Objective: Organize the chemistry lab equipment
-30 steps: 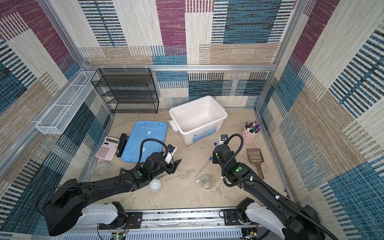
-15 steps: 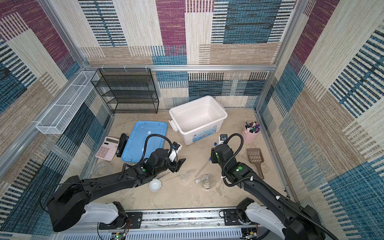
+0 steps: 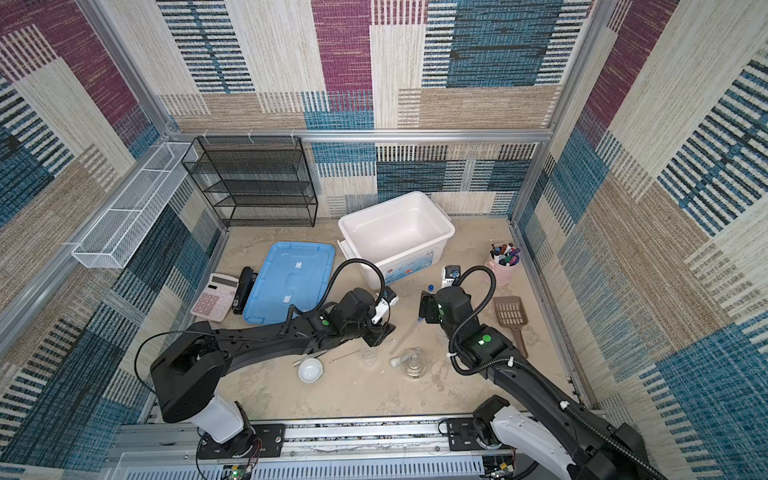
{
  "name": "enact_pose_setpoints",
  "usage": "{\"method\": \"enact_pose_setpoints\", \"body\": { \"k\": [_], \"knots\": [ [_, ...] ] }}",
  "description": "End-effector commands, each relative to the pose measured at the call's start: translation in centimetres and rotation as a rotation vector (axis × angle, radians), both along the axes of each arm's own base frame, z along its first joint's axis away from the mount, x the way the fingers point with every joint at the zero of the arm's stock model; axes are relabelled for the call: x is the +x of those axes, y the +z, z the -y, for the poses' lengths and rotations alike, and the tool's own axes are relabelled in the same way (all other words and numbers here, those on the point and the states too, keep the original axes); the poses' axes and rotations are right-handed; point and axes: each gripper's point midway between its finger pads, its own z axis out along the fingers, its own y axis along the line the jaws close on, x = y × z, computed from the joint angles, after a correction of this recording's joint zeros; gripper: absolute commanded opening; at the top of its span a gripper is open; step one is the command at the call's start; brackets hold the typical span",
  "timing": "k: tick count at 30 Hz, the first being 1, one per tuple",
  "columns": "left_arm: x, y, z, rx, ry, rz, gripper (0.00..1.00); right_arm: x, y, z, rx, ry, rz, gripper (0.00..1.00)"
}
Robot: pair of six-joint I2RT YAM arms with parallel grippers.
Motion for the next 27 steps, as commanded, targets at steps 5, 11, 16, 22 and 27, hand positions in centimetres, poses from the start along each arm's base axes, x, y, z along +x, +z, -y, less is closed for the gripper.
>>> {"method": "enact_pose_setpoints", "body": {
  "k": [5, 11, 16, 22, 27],
  "knots": [
    [-1.1, -1.5, 2.2, 0.007, -0.051, -0.105, 0.54, 0.3, 1.3, 1.4, 0.090, -0.007, 0.055, 0.86],
    [-1.2, -3.3, 3.2, 0.042, -0.062, -0.167, 0.50, 0.1, 1.0, 1.7, 0.115, -0.007, 0.054, 0.86],
    [-1.3, -4.6, 3.9, 0.065, -0.072, -0.212, 0.47, 0.2, 1.0, 1.8, 0.126, -0.009, 0.064, 0.86],
    [-1.2, -5.8, 4.1, 0.108, -0.072, -0.233, 0.43, 0.4, 0.6, 1.7, 0.145, -0.006, 0.062, 0.86],
    [-1.3, -6.5, 4.2, 0.127, -0.074, -0.247, 0.42, 0.4, 0.4, 1.5, 0.161, -0.002, 0.062, 0.86]
  ]
}}
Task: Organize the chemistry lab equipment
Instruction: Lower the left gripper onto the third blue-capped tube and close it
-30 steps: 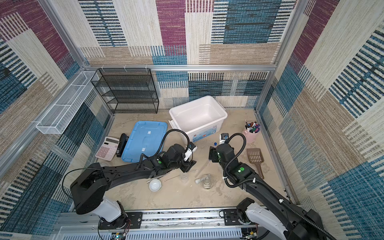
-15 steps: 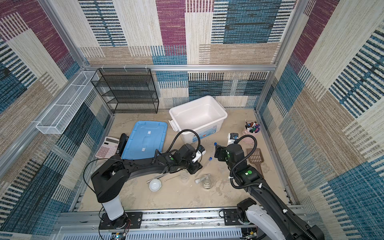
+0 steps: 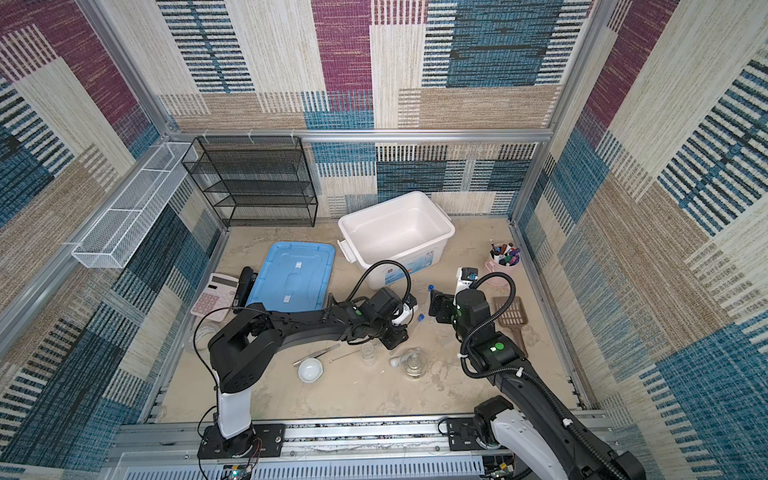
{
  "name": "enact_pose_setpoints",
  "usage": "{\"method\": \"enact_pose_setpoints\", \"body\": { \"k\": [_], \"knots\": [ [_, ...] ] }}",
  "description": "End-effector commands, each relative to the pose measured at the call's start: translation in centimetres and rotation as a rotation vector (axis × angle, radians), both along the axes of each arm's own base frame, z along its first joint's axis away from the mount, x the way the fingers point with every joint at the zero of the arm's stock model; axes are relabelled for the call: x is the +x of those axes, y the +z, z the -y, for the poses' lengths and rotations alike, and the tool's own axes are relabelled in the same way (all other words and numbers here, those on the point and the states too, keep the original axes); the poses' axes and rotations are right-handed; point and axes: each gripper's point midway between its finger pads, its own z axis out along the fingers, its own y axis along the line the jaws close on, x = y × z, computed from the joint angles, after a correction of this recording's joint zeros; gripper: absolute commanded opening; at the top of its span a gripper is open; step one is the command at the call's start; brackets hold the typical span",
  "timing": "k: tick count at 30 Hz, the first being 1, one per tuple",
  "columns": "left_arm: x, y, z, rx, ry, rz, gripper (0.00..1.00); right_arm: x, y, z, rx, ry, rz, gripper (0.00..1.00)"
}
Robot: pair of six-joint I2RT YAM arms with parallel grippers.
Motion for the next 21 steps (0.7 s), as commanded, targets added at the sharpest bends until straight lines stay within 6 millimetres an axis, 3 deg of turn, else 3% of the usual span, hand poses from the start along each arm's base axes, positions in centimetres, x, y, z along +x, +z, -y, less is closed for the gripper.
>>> {"method": "enact_pose_setpoints", "body": {
  "k": [1, 21],
  "knots": [
    [-0.3, -0.3, 0.1, 0.011, -0.005, -0.021, 0.41, 0.4, 0.9, -0.4, 0.040, 0.001, 0.038, 0.86],
    [0.9, -2.1, -1.8, 0.122, 0.078, 0.013, 0.28, 0.6, 0.9, -0.5, 0.046, -0.001, 0.031, 0.86]
  ]
}}
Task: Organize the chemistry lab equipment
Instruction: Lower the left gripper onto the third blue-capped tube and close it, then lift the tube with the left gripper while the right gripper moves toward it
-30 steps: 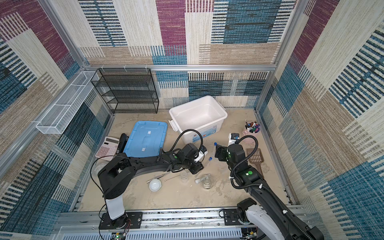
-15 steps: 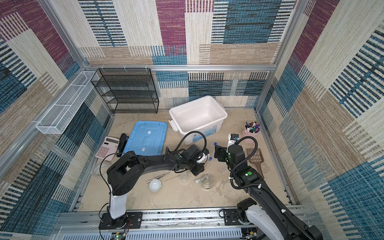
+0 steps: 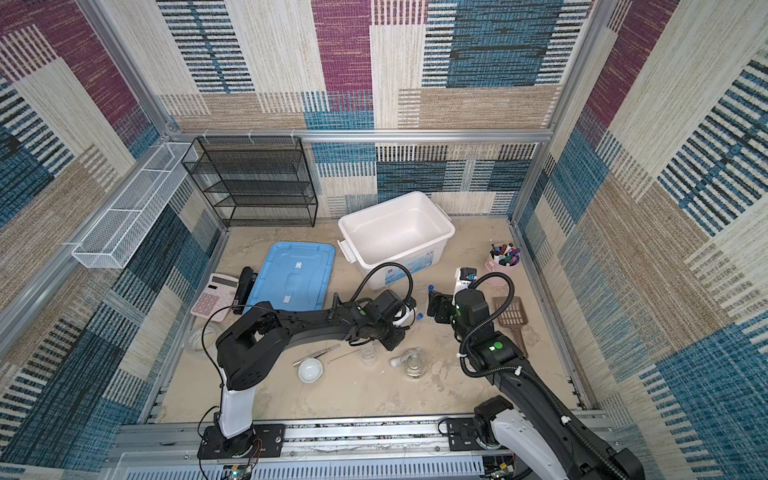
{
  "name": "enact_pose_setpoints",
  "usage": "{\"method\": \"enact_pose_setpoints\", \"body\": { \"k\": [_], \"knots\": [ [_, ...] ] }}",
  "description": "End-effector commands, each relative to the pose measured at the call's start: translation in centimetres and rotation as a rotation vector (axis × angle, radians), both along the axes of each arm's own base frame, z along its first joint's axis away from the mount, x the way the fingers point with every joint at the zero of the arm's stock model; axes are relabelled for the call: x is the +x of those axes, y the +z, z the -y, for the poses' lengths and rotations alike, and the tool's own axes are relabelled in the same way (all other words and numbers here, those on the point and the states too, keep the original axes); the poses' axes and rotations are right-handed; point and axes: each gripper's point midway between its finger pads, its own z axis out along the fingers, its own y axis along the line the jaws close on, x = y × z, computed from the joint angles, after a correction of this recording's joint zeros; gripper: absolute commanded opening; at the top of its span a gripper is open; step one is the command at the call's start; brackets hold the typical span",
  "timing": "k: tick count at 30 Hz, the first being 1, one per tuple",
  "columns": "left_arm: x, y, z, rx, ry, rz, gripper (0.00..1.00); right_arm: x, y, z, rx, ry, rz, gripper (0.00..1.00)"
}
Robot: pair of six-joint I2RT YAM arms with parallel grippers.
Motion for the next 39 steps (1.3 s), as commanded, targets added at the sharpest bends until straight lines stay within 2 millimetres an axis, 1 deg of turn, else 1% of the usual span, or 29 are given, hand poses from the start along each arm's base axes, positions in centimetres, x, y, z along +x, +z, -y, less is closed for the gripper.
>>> {"method": "enact_pose_setpoints", "body": {
  "k": [1, 9, 14, 17, 20, 24, 27, 31, 36, 39],
  "knots": [
    [0.2, -0.7, -1.0, 0.046, 0.033, 0.000, 0.27, 0.4, 1.0, -0.1, 0.021, -0.009, 0.036, 0.86],
    [0.7, -0.8, -1.9, 0.075, 0.062, 0.015, 0.19, 0.3, 0.7, 0.0, 0.026, -0.013, 0.032, 0.86],
    [0.6, -0.2, -1.3, 0.032, 0.063, 0.012, 0.18, 0.2, 0.5, 0.0, 0.032, -0.013, 0.029, 0.86],
    [0.6, 0.7, -0.7, -0.012, 0.061, 0.010, 0.17, 0.0, 0.5, 0.0, 0.031, -0.008, 0.029, 0.86],
    [0.5, 1.6, -0.1, -0.051, 0.058, 0.006, 0.17, -0.1, 1.0, -0.1, 0.036, -0.002, 0.043, 0.86],
    [0.4, 2.5, 0.2, -0.090, 0.060, 0.003, 0.17, -0.3, 1.3, -0.1, 0.040, 0.006, 0.053, 0.86],
    [0.4, 3.1, 0.3, -0.112, 0.066, 0.004, 0.17, -0.3, 1.1, -0.4, 0.045, 0.018, 0.045, 0.86],
    [0.4, 3.8, 0.2, -0.130, 0.076, 0.014, 0.17, -0.3, 1.2, -0.6, 0.051, 0.028, 0.048, 0.85],
    [0.7, 5.1, -0.6, -0.160, 0.095, 0.068, 0.16, -0.4, 1.8, -1.0, 0.065, 0.052, 0.055, 0.81],
    [0.7, 6.1, -1.2, -0.187, 0.095, 0.120, 0.16, -0.5, 2.5, -1.4, 0.086, 0.071, 0.067, 0.77]
  ]
}}
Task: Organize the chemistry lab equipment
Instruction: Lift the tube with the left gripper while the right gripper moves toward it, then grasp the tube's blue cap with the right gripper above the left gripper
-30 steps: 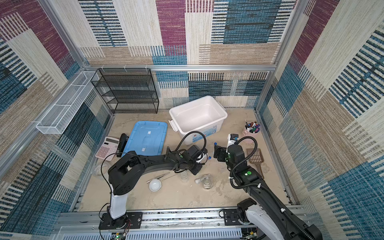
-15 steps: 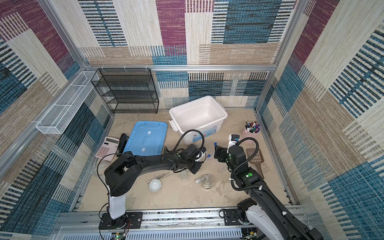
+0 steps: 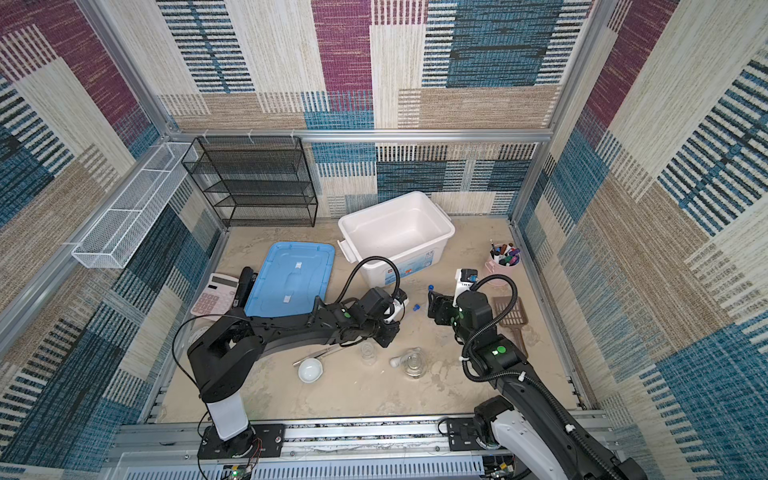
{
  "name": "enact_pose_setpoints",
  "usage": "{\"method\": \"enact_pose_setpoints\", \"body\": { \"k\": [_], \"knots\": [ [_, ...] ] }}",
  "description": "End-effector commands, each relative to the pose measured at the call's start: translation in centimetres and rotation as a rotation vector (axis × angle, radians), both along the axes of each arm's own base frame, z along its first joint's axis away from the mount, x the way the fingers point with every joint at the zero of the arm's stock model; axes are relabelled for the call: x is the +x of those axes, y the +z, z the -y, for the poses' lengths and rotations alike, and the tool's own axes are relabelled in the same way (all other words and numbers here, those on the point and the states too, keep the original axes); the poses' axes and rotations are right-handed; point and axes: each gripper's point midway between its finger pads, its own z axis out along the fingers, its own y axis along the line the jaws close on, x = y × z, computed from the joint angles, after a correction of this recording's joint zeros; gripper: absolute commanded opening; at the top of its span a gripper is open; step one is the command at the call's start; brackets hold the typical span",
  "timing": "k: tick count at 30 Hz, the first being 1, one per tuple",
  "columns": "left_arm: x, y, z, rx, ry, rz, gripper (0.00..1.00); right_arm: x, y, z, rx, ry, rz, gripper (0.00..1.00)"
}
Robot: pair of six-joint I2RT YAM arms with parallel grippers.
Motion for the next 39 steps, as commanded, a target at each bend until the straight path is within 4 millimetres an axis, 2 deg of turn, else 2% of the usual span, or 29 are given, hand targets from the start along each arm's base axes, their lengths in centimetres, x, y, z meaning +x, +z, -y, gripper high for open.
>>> {"method": "enact_pose_setpoints", "body": {
  "k": [1, 14, 19, 25, 32, 39],
  "knots": [
    [0.9, 2.0, 0.0, -0.061, 0.026, 0.082, 0.16, 0.2, 1.9, -0.8, 0.049, 0.034, 0.047, 0.77],
    [0.6, 6.4, -2.0, -0.180, -0.002, 0.311, 0.16, 0.1, 3.8, -5.5, 0.159, 0.269, 0.052, 0.73],
    [0.4, 7.5, -2.7, -0.224, 0.000, 0.378, 0.16, 0.1, 4.1, -6.9, 0.193, 0.332, 0.032, 0.70],
    [0.4, 8.2, -3.4, -0.245, 0.014, 0.432, 0.16, -0.2, 4.1, -8.2, 0.236, 0.399, 0.013, 0.66],
    [0.1, 8.9, -3.3, -0.282, 0.004, 0.468, 0.16, -0.2, 3.5, -9.2, 0.274, 0.444, -0.016, 0.61],
    [-0.5, 8.9, -2.9, -0.306, -0.028, 0.465, 0.16, -0.2, 3.2, -10.0, 0.312, 0.478, -0.031, 0.59]
  ]
}}
